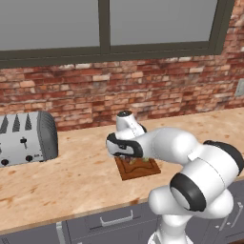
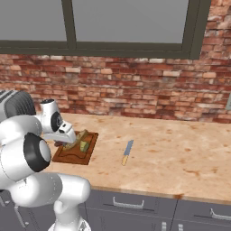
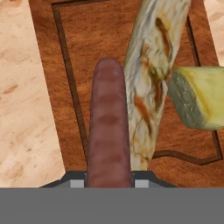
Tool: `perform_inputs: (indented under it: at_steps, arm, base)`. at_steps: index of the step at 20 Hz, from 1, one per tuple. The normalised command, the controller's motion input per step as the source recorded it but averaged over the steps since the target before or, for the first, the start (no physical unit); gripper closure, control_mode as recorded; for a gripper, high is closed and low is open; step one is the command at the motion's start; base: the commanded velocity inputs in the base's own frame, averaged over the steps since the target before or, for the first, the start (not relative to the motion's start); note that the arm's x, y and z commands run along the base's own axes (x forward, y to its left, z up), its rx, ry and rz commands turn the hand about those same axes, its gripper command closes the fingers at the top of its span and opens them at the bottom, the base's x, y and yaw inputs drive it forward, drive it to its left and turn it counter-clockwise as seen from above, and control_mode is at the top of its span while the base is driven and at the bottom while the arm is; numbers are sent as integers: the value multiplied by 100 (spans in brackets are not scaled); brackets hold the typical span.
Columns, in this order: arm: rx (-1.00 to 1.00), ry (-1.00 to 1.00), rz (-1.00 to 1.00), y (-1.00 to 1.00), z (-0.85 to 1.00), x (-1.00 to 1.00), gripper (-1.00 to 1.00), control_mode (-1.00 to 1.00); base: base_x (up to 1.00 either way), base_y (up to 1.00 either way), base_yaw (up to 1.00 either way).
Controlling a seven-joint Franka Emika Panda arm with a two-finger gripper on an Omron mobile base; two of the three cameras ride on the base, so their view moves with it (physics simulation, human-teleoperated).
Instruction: Retrieve the sausage and cheese from the fridge and place them on the cutting board on the counter.
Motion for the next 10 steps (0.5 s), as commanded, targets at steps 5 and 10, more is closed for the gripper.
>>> perform_inputs:
  at_steps: [5, 10]
  arm:
    - [-9, 0, 0, -8, -17, -8, 100, -100]
    - [-3, 0, 0, -8, -2, -4, 100, -100]
  base:
    - [0, 0, 0]
    - [0, 0, 0]
